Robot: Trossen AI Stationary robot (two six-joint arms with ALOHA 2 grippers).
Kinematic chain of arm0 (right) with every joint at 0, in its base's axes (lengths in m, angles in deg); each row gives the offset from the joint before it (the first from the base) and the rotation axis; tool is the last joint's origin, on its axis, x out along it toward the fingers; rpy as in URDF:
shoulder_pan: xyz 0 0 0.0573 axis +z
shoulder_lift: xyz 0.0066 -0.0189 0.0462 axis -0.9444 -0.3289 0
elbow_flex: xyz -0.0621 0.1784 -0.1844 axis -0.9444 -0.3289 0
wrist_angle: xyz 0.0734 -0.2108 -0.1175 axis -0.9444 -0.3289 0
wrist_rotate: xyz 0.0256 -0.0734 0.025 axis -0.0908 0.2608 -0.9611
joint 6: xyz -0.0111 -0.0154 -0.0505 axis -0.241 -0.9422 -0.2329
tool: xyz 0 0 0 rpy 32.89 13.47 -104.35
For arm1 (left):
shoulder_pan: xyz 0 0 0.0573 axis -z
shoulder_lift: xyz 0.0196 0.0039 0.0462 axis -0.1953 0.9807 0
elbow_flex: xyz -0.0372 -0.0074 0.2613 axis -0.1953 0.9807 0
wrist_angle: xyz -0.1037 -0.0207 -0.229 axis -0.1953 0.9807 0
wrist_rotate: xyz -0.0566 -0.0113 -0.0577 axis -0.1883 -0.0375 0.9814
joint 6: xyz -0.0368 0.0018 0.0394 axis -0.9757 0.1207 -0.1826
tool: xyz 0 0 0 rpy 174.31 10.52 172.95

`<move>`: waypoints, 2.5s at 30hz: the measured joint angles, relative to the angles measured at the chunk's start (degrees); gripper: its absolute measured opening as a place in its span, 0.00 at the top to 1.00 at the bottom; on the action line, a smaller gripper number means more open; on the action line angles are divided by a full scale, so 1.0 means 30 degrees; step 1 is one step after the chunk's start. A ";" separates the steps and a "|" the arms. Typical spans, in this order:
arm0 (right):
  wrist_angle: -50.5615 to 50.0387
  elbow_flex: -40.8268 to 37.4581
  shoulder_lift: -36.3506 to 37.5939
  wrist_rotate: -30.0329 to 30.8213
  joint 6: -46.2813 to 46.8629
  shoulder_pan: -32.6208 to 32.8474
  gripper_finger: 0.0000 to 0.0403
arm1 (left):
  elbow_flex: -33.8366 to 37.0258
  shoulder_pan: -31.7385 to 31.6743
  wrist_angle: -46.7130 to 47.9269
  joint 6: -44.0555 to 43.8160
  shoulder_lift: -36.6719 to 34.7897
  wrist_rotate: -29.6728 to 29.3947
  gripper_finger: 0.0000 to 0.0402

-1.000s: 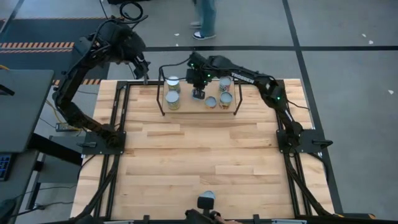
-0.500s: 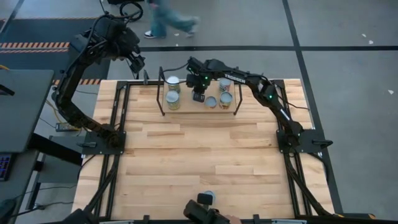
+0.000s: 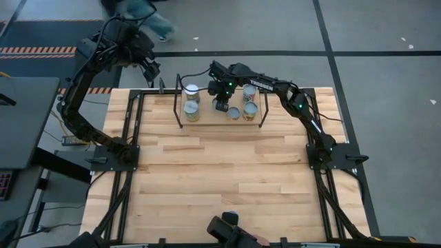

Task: Pick and place cans onto a shelf
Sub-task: Put the light blue can on the shelf aligned with the yellow can, then put the orange can on the shelf aligned with the light orange can

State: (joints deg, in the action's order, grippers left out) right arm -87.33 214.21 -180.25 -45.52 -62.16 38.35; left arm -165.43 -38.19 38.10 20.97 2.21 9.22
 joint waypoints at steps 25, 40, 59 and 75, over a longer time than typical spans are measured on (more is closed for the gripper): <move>-0.1252 -0.1166 0.0174 0.3416 0.2209 -0.1164 0.99 | 0.0001 0.0000 0.0242 -0.0029 -0.0009 0.0006 0.06; -0.1399 -0.1264 0.0503 0.3534 0.2956 -0.1184 0.99 | -0.0004 0.0000 0.0285 -0.0029 -0.0016 0.0000 0.06; -0.2057 -0.1298 0.0843 0.3496 0.2761 -0.1195 0.99 | 0.0002 0.0047 -0.0468 -0.0676 -0.0425 -0.0046 0.06; -0.1406 -0.1260 0.6797 0.3542 0.2639 0.2004 0.99 | 0.0002 0.0746 -0.0982 -0.2565 -0.1783 0.2189 0.06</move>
State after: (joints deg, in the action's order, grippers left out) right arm -91.54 210.43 -159.86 -34.90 -54.24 44.36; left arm -165.42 -35.95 35.15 13.28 -3.14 15.79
